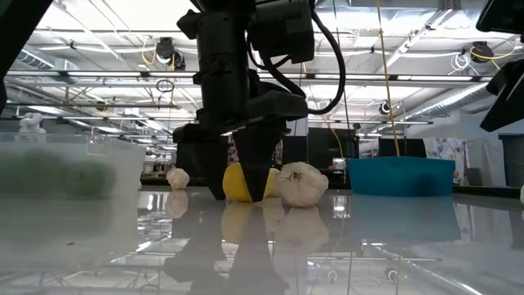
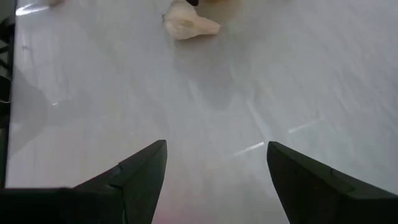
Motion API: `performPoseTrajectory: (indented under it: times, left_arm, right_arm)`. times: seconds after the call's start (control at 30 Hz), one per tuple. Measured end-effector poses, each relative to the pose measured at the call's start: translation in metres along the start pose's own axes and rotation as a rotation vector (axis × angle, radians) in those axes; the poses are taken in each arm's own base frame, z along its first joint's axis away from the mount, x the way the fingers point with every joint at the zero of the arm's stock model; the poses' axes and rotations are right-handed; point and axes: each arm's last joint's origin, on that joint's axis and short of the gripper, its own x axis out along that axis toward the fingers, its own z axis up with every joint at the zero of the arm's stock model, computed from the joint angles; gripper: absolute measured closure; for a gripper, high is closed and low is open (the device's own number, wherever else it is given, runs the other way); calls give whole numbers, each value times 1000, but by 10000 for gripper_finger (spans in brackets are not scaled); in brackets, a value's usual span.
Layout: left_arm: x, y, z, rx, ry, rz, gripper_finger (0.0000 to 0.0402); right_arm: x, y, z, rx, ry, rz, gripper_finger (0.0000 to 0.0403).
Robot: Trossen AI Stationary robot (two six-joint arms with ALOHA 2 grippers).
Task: Sort produce into baskets
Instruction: Put the yellow lemon into the blue bin
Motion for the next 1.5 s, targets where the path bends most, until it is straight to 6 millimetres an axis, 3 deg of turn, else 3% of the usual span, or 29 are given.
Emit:
performPoseTrajectory:
  times: [0.27,0.57,0.83,1.33,1.5]
  left_arm:
    - [0,-1,0,5,-5,-4,84]
    - [0,-1,0,48,13,-23,84]
    - [-13,-8,5,58,17,-65,84]
    - [-13,-6,7,20,-42,-16,84]
    - [-12,-7,8,14,-47,-17,102]
  right_arm:
    - [13,9,-6,10,-4,11,133]
    - [9,10,-3,27,5,46,133]
    - [9,9,-4,-7,9,44,133]
    - [9,10,-4,-55,11,46,133]
    - [9,10,-4,-49,16,48,133]
